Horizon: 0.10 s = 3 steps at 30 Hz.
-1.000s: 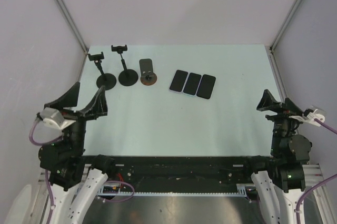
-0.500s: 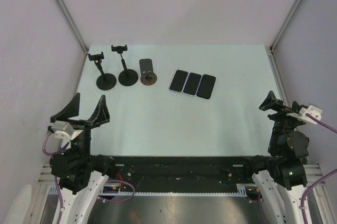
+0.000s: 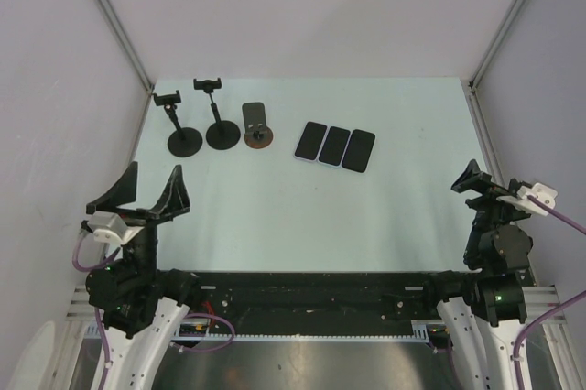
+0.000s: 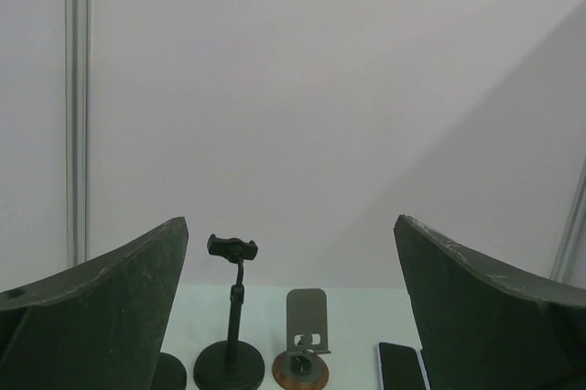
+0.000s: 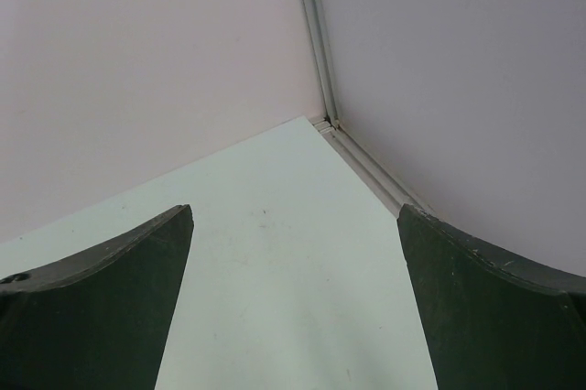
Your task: Remove the phone from the phone stand
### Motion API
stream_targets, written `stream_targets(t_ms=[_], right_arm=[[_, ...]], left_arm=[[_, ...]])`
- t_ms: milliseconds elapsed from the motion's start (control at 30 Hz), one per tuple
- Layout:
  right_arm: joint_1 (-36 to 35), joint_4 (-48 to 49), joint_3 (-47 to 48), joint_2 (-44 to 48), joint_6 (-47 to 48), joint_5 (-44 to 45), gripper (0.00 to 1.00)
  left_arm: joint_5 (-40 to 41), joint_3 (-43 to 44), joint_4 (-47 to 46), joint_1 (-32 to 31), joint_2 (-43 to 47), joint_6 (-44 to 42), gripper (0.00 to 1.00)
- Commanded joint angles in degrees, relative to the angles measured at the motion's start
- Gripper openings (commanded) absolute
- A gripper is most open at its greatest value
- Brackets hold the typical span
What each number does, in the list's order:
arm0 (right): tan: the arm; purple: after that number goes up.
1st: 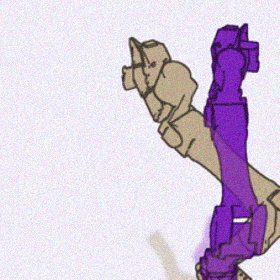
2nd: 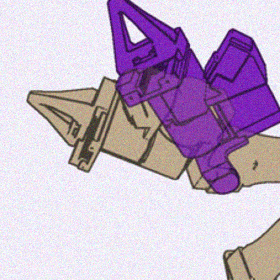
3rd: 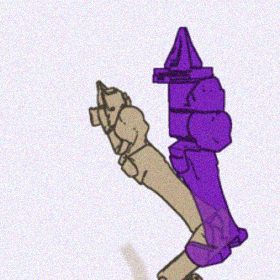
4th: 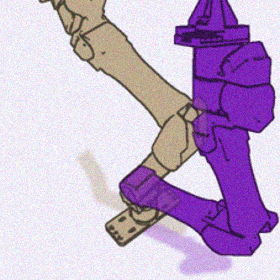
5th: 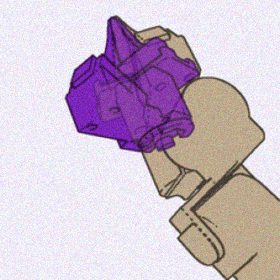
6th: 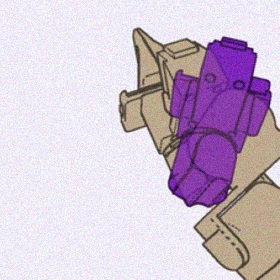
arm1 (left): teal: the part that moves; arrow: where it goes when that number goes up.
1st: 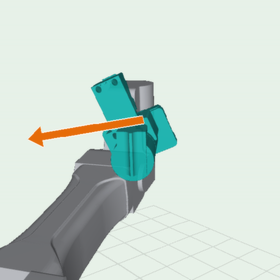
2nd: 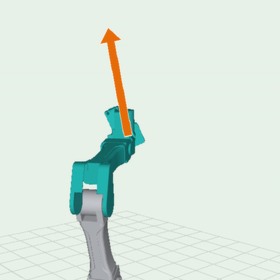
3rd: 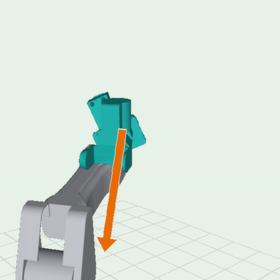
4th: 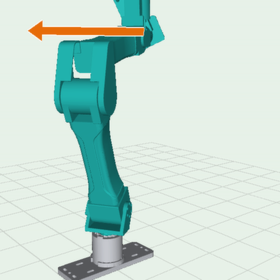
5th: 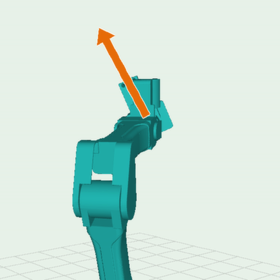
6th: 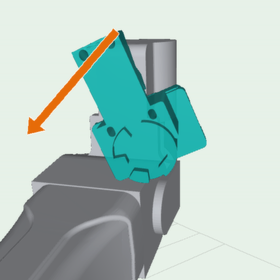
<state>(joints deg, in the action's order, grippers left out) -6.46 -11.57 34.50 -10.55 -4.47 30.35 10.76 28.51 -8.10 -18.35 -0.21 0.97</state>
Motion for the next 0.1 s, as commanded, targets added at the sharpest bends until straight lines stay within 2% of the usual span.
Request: stream_targets(t_ms=[0,67], right_arm=[[0.22,2.26,-0.05,0.62,-0.54,-0.20,1.00],[0.22,2.26,-0.14,0.79,-0.45,-0.11,1.00]], left_arm=[[0.75,-0.30,-1.22,0.24,2.58,-1.32,1.00],[0.66,-0.30,-1.22,0.33,2.14,-1.32,1.00]])
